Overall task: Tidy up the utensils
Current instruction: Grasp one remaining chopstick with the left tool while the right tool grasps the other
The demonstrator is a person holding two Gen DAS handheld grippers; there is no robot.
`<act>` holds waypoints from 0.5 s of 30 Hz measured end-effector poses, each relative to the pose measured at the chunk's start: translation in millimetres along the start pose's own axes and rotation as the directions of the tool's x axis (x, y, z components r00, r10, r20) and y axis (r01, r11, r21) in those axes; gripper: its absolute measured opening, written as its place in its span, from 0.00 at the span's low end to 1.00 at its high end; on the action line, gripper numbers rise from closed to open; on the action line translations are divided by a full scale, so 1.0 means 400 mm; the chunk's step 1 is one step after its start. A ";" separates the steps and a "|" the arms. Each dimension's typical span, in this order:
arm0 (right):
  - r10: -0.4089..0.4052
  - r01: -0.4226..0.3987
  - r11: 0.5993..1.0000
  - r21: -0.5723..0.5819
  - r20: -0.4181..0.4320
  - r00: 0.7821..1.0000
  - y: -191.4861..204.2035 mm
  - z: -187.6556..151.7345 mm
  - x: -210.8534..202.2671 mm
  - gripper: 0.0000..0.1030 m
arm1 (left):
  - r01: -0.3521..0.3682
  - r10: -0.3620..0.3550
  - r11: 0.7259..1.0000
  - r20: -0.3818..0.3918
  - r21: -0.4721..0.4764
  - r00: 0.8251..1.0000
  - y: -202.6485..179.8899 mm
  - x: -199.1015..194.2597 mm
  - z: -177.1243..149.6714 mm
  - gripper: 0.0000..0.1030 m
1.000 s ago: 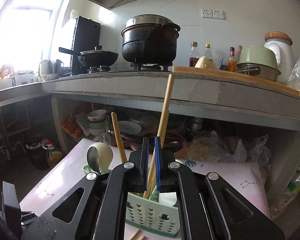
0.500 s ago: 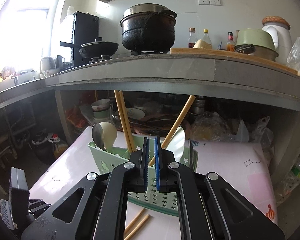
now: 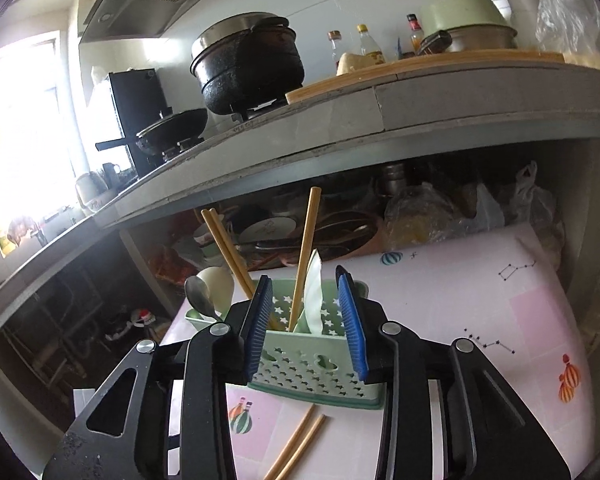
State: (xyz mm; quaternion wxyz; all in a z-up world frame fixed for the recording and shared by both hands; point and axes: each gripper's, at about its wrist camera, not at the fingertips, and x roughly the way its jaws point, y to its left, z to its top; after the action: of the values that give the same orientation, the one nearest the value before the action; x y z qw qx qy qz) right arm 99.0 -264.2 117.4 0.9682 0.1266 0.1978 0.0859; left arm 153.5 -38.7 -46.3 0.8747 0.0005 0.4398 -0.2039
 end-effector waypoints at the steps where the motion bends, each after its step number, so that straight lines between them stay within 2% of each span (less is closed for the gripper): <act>1: 0.005 -0.005 1.000 0.010 -0.019 1.000 -0.004 -0.010 -0.004 0.35 | 0.004 -0.004 1.000 0.002 0.000 1.000 0.000 -0.002 -0.001 0.61; 5: -0.013 0.013 1.000 -0.002 -0.105 0.994 -0.005 -0.080 -0.020 0.38 | 0.039 -0.039 0.999 0.002 0.003 0.999 -0.003 -0.008 -0.005 0.61; 9: -0.049 0.057 0.998 0.031 -0.216 0.975 -0.027 -0.183 -0.037 0.38 | 0.108 -0.108 0.994 -0.008 0.022 0.994 -0.024 -0.006 -0.004 0.60; 13: -0.057 0.098 0.989 0.111 -0.328 0.943 -0.059 -0.278 -0.042 0.38 | 0.175 -0.172 0.982 -0.040 0.066 0.984 -0.071 0.009 -0.002 0.51; 15: -0.051 0.112 0.983 0.146 -0.365 0.929 -0.068 -0.312 -0.045 0.38 | 0.190 -0.185 0.977 -0.055 0.099 0.981 -0.098 0.017 -0.004 0.43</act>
State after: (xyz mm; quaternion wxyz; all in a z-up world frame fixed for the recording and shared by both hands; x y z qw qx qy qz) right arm 35.2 -267.8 5.1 0.9046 0.1795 0.3833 0.0507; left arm 141.7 -76.8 -45.6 0.8401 0.0092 0.4465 -0.3081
